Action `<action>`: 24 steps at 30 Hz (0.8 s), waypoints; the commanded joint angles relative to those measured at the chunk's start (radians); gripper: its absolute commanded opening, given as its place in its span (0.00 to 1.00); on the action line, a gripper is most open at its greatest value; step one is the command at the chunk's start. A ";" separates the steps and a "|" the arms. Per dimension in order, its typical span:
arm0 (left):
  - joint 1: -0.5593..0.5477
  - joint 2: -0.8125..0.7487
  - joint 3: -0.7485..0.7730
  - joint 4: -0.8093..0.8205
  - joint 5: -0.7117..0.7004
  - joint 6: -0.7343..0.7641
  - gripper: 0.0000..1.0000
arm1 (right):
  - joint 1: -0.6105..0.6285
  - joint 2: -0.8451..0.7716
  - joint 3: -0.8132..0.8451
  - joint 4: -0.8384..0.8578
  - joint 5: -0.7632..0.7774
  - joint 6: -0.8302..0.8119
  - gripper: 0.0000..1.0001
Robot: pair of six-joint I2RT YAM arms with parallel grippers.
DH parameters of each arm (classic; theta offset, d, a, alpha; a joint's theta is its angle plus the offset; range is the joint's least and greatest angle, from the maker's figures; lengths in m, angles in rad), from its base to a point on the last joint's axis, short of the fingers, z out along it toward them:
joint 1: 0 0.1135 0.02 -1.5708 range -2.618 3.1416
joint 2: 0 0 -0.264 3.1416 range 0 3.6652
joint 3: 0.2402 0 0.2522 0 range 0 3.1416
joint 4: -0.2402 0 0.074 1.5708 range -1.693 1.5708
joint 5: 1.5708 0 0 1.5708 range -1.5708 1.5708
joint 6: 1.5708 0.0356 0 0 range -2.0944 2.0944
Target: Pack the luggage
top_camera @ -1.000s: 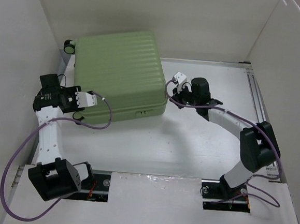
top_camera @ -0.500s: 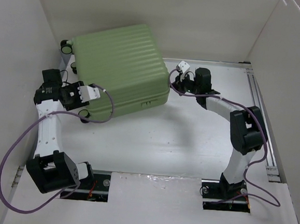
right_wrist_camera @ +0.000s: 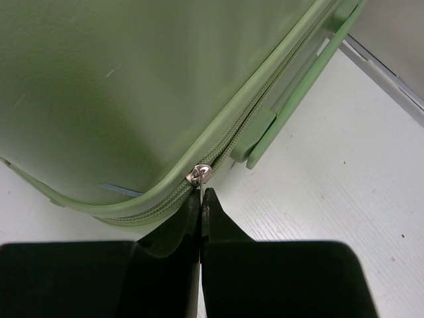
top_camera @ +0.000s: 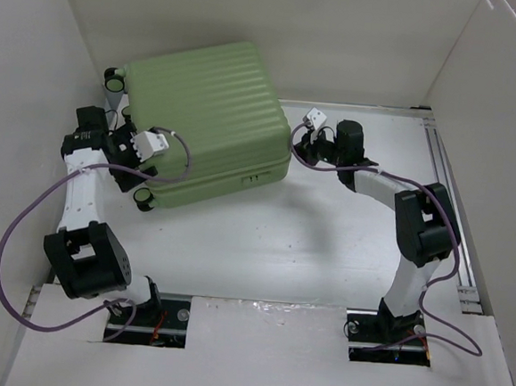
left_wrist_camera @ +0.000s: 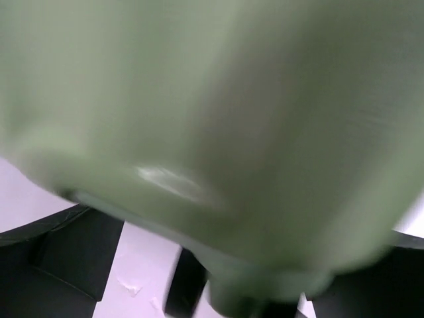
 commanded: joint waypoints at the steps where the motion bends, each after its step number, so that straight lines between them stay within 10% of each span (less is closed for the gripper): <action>1: 0.008 0.025 0.074 0.019 0.015 -0.036 1.00 | 0.034 -0.065 0.041 0.200 -0.135 0.001 0.00; 6: -0.048 0.066 0.088 -0.012 0.003 -0.036 0.87 | 0.034 -0.034 0.051 0.200 -0.146 0.001 0.00; 7: -0.058 0.066 0.076 -0.035 0.002 -0.036 0.68 | 0.034 -0.034 0.051 0.200 -0.134 0.001 0.00; 8: -0.058 0.077 0.064 -0.044 -0.013 -0.036 0.05 | 0.034 -0.034 0.051 0.200 -0.125 0.013 0.00; 9: -0.072 0.077 0.063 -0.044 -0.013 -0.051 0.00 | 0.034 -0.034 0.051 0.200 -0.109 0.042 0.00; 17: -0.081 -0.067 -0.114 -0.065 -0.022 0.059 0.00 | -0.055 -0.068 0.105 0.107 0.313 0.162 0.00; 24: -0.104 -0.110 -0.174 -0.087 -0.010 0.082 0.00 | -0.055 0.093 0.363 0.019 0.284 0.058 0.00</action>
